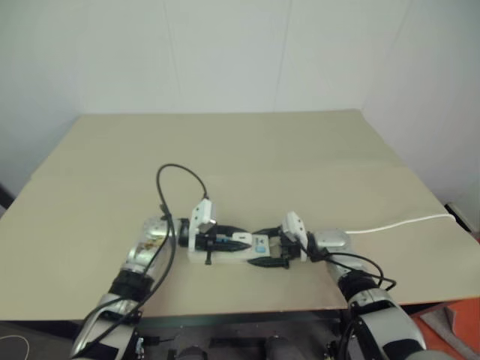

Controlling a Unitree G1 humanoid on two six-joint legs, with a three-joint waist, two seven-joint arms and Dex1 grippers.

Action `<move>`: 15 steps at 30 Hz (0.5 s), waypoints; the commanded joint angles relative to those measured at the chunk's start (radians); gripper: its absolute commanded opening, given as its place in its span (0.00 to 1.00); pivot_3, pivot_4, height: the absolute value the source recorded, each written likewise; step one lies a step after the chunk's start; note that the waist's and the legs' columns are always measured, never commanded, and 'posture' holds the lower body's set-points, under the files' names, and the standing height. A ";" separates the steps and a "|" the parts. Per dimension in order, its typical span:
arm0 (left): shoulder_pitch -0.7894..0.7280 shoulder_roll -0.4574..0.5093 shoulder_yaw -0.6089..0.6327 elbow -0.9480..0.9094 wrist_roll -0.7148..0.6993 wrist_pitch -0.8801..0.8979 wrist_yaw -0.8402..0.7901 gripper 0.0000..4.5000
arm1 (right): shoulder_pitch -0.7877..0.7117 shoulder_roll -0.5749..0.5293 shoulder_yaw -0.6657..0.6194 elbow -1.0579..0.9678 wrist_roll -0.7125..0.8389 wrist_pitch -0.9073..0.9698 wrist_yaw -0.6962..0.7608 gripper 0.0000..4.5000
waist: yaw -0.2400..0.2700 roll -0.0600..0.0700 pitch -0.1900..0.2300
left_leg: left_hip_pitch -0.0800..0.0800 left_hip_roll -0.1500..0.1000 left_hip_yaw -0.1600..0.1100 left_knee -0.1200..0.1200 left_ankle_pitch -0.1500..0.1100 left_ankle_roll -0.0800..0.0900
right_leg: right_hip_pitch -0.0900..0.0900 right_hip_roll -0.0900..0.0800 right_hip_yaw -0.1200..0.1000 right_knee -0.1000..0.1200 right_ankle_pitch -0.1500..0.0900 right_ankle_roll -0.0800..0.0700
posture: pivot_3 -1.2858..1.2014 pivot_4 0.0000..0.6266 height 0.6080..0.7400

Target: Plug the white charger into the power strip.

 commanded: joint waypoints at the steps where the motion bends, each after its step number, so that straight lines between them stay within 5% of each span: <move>1: 0.022 0.018 -0.021 0.069 0.053 0.010 0.010 0.23 | 0.012 0.007 0.010 -0.001 -0.011 0.013 0.009 0.76 | 0.000 0.001 -0.001 | 0.000 0.000 0.000 0.000 0.000 0.000 | 0.000 0.000 0.000 0.000 0.000 0.000 | 0.52 0.24 1.00; 15: -0.020 0.009 -0.066 0.134 0.078 -0.076 -0.069 0.23 | 0.010 0.011 0.012 0.000 -0.010 0.014 0.005 0.76 | -0.001 0.002 -0.002 | 0.000 0.000 0.000 -0.002 0.000 0.000 | 0.001 0.000 0.000 -0.004 0.000 0.000 | 0.52 0.24 1.00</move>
